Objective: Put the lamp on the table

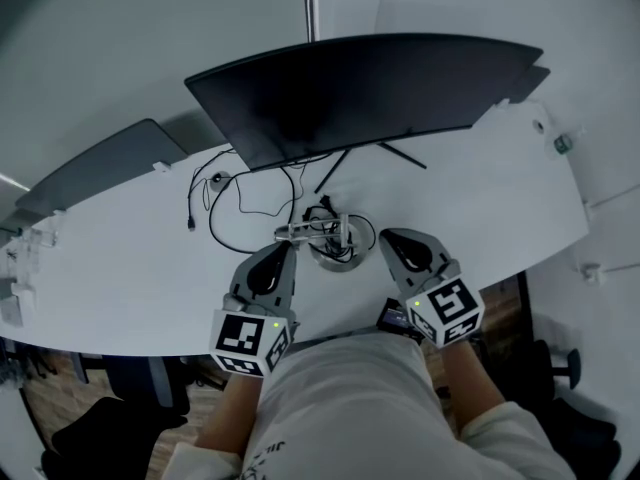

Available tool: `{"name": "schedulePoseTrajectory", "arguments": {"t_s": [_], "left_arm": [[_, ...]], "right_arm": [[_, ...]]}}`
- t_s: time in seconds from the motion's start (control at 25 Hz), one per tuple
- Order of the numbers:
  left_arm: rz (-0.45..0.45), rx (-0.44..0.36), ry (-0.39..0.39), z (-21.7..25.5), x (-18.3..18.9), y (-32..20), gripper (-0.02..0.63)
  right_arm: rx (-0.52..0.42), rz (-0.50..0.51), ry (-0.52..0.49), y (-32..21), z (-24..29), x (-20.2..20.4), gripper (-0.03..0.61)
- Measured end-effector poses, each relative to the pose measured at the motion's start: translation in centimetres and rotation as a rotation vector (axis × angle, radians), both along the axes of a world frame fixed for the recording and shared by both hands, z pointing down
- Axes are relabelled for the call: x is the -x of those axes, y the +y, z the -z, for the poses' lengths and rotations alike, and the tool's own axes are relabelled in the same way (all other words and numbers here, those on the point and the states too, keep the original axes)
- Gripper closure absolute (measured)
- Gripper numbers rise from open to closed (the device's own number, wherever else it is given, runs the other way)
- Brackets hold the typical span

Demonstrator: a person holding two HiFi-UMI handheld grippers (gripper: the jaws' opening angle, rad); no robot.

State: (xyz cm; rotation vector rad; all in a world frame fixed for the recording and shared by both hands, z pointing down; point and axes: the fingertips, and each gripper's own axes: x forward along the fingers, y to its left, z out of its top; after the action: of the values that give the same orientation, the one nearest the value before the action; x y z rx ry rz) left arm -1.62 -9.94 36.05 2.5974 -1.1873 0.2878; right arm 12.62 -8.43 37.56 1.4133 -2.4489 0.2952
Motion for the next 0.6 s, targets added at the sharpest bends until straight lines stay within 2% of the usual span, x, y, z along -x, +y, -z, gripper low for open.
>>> {"name": "schedulePoseTrajectory", "arguments": {"t_s": [0.6], "left_arm": [[-0.007, 0.009, -0.008, -0.14, -0.1, 0.48, 0.611]], "right_arm": [[-0.013, 0.025, 0.014, 0.23, 0.86, 0.11, 0.548]]}}
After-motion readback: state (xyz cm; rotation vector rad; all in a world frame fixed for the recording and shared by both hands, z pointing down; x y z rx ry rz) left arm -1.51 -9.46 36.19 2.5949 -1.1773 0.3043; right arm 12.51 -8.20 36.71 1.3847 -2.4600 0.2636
